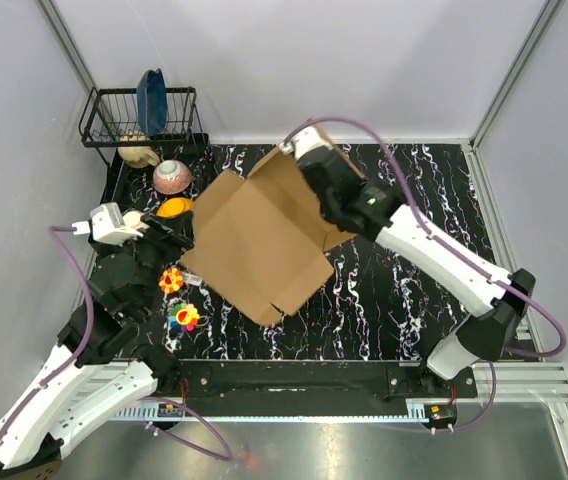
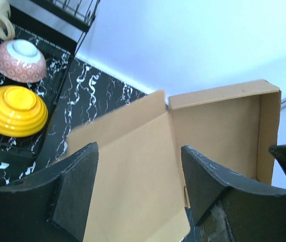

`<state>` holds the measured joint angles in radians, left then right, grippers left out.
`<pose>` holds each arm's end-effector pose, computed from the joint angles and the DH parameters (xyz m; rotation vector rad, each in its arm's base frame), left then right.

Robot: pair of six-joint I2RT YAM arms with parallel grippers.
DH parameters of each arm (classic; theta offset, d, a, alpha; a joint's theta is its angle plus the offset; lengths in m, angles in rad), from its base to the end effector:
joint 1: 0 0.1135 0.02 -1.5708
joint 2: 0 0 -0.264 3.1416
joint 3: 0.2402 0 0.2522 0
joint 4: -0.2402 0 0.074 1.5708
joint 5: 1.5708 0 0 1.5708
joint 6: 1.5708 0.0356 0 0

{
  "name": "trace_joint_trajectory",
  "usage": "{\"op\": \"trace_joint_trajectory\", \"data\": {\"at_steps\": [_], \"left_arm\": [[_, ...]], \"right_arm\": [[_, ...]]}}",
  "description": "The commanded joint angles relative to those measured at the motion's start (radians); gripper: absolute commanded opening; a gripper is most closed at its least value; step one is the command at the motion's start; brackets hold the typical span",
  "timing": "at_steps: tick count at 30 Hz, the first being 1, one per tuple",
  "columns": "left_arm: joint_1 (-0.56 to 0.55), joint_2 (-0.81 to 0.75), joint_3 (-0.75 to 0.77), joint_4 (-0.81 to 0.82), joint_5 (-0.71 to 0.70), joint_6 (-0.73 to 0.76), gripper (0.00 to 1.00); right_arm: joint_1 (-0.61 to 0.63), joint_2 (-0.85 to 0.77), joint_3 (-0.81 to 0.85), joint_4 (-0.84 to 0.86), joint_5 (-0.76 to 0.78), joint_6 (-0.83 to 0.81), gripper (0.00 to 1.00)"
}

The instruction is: Fold the paper box

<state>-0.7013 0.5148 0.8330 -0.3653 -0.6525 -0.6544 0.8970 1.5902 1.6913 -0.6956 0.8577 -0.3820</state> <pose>0.0951 -0.0521 0.3723 -0.4650 1.5655 -0.5202 0.2353 0.2515 0.4074 -0.7788 1.8353 -0.5947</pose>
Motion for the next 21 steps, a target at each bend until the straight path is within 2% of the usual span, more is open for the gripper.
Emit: {"op": "trace_joint_trajectory", "data": {"at_steps": [1,3,6,8,9,13,21], "left_arm": [[0.003,-0.001,0.084,0.003,-0.055,0.078,0.70],[0.003,0.001,0.107,0.003,-0.056,0.088,0.70],[0.003,-0.004,0.115,0.014,-0.047,0.088,0.70],[0.005,-0.001,0.109,0.019,-0.038,0.084,0.70],[0.003,0.002,0.106,0.017,-0.032,0.082,0.70],[0.005,0.007,0.083,0.017,-0.004,0.050,0.70],[0.003,0.013,0.028,0.020,0.066,-0.001,0.70]], "right_arm": [[-0.122,-0.067,0.054,-0.157,-0.184,0.224,0.00],[-0.228,-0.085,0.056,-0.192,-0.267,0.323,0.00],[-0.401,-0.151,0.009,-0.205,-0.545,0.483,0.00],[-0.513,-0.185,-0.071,-0.171,-0.644,0.582,0.00],[-0.545,-0.220,-0.134,-0.151,-0.734,0.609,0.00],[-0.653,-0.272,-0.245,-0.068,-0.893,0.742,0.00],[-0.802,-0.357,-0.458,0.073,-1.114,0.934,0.00]]}}
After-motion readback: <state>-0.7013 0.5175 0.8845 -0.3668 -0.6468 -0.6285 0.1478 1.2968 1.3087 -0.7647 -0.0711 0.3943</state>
